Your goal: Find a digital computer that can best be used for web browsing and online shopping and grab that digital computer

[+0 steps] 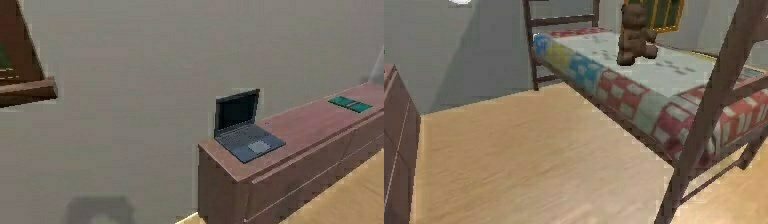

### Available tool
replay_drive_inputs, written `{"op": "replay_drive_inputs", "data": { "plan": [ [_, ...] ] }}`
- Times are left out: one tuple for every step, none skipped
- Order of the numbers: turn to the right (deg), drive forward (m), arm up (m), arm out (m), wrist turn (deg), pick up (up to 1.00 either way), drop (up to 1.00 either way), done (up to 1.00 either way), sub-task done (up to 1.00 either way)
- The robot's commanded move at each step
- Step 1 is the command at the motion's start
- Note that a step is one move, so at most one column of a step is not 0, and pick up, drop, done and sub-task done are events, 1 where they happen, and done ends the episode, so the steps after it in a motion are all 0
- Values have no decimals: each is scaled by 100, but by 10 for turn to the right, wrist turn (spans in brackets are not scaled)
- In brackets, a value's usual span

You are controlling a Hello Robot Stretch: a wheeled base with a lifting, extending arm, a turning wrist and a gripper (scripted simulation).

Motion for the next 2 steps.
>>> {"op": "replay_drive_inputs", "data": {
  "plan": [
    [-450, 0, 0, 0, 0, 0, 0, 0, 0],
    [-240, 0, 0, 0, 0, 0, 0, 0, 0]
  ]
}}
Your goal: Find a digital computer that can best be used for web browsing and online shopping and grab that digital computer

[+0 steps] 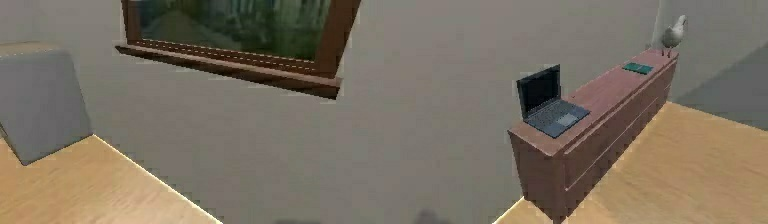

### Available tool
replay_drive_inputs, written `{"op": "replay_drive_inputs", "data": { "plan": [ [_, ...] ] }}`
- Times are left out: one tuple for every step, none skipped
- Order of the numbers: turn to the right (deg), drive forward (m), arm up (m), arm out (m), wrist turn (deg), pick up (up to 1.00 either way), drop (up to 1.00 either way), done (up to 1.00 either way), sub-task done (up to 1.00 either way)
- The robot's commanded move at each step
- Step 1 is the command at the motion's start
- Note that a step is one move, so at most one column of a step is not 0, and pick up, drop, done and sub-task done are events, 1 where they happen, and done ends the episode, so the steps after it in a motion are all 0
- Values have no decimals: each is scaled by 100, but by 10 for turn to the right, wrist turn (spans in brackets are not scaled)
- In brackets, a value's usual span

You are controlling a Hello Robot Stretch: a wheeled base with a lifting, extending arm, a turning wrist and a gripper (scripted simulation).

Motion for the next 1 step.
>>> {"op": "replay_drive_inputs", "data": {
  "plan": [
    [450, 0, 0, 0, 0, 0, 0, 0, 0]
  ]
}}
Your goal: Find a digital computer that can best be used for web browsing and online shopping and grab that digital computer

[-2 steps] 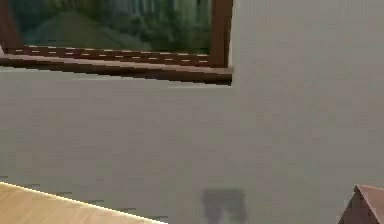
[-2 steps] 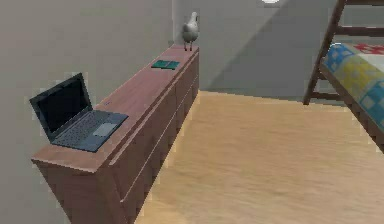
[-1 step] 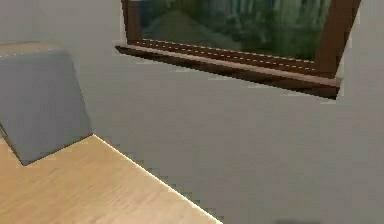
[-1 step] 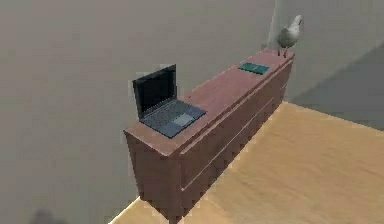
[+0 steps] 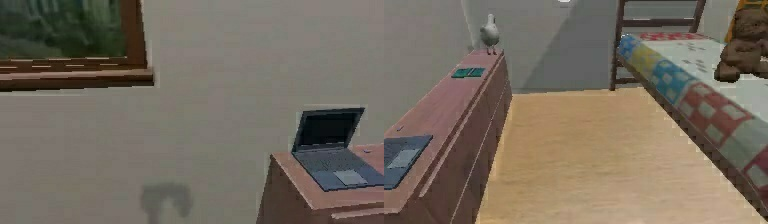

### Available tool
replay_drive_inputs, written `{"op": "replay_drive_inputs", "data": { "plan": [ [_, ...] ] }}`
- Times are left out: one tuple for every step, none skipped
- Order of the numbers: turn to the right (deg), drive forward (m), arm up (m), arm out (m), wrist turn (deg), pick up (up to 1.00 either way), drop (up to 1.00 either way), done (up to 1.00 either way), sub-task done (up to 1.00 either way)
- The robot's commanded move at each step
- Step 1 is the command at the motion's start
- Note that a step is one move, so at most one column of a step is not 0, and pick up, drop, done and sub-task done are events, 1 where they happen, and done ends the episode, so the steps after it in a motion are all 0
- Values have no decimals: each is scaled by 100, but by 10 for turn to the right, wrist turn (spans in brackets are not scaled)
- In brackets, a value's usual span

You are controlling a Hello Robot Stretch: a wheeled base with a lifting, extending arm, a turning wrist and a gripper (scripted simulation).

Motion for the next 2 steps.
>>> {"op": "replay_drive_inputs", "data": {
  "plan": [
    [450, 0, 0, 0, 0, 0, 0, 0, 0],
    [60, 0, 0, 0, 0, 0, 0, 0, 0]
  ]
}}
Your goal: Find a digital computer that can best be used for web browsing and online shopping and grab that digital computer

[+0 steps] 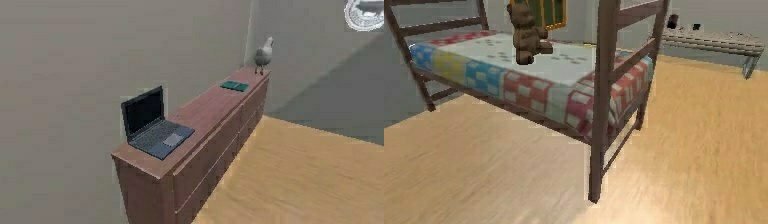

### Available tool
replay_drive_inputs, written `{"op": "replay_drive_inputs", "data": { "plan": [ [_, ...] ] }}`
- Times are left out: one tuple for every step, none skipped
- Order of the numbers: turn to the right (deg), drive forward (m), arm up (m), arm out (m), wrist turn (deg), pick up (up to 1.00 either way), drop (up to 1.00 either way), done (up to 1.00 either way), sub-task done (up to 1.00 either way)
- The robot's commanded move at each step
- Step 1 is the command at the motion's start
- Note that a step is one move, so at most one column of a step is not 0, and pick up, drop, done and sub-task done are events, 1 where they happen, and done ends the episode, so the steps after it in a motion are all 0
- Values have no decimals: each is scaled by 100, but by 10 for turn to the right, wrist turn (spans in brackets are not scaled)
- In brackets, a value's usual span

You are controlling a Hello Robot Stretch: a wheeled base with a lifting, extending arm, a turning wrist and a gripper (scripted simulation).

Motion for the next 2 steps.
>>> {"op": "replay_drive_inputs", "data": {
  "plan": [
    [0, 40, 0, 0, 0, 0, 0, 0, 0],
    [-450, 0, 0, 0, 0, 0, 0, 0, 0]
  ]
}}
